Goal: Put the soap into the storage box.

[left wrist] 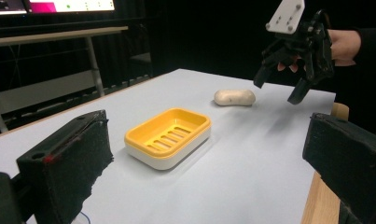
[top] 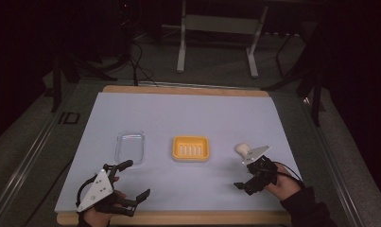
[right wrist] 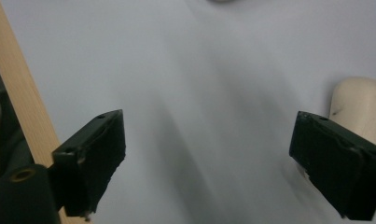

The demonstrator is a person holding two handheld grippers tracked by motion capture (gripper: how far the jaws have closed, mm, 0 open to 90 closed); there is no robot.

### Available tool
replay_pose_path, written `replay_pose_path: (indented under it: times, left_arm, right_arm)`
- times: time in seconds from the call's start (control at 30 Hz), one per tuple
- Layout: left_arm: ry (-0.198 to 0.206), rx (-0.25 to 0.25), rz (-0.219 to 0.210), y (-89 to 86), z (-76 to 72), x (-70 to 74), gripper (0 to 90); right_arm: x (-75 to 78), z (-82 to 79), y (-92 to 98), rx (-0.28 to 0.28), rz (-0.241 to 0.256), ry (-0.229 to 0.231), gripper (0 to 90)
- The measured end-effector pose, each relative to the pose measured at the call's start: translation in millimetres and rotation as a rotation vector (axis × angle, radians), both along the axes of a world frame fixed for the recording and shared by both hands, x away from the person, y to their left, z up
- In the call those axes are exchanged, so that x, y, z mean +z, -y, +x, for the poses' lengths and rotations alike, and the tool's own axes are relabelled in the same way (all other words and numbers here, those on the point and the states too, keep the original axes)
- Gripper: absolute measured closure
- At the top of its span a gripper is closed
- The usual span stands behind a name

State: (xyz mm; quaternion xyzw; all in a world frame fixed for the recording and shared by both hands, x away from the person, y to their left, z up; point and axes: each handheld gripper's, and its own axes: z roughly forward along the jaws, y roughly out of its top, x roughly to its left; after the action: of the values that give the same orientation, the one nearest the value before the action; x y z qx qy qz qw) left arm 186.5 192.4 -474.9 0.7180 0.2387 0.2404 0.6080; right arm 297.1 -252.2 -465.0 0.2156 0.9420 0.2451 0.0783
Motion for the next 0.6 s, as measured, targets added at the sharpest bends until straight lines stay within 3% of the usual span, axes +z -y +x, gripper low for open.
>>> replay_pose_path:
  times: [0.03,0.13,0.27,0.37,0.43,0.47,0.6]
  left_arm:
    - [-0.001,-0.001,0.001,0.0,0.0,0.0,1.2]
    - [-0.001,-0.001,0.003,0.2,0.0,-0.1,1.2]
    - [-0.003,0.0,0.006,0.7,-0.1,-0.2,1.2]
    - [-0.003,0.001,0.007,0.6,-0.1,-0.2,1.1]
    - [-0.003,0.001,0.008,0.7,0.0,-0.3,1.2]
    - [-0.004,0.002,0.006,1.0,-0.1,-0.4,1.2]
    - [-0.003,0.001,0.008,1.0,-0.1,-0.4,1.2]
  right_arm:
    - [-0.2,0.3,-0.5,0.009,-0.008,0.008,12.0]
    - [-0.1,1.4,-3.7,0.019,-0.034,-0.052,12.0]
    - [-2.0,3.2,-10.0,0.034,-0.122,-0.115,13.1]
    - [-1.8,4.2,-12.6,0.041,-0.157,-0.119,13.1]
    - [-0.3,5.7,-14.1,0.048,-0.17,-0.136,13.1]
    - [1.1,7.3,-15.5,0.052,-0.185,-0.167,13.1]
    - [1.7,9.5,-17.8,0.049,-0.218,-0.196,13.3]
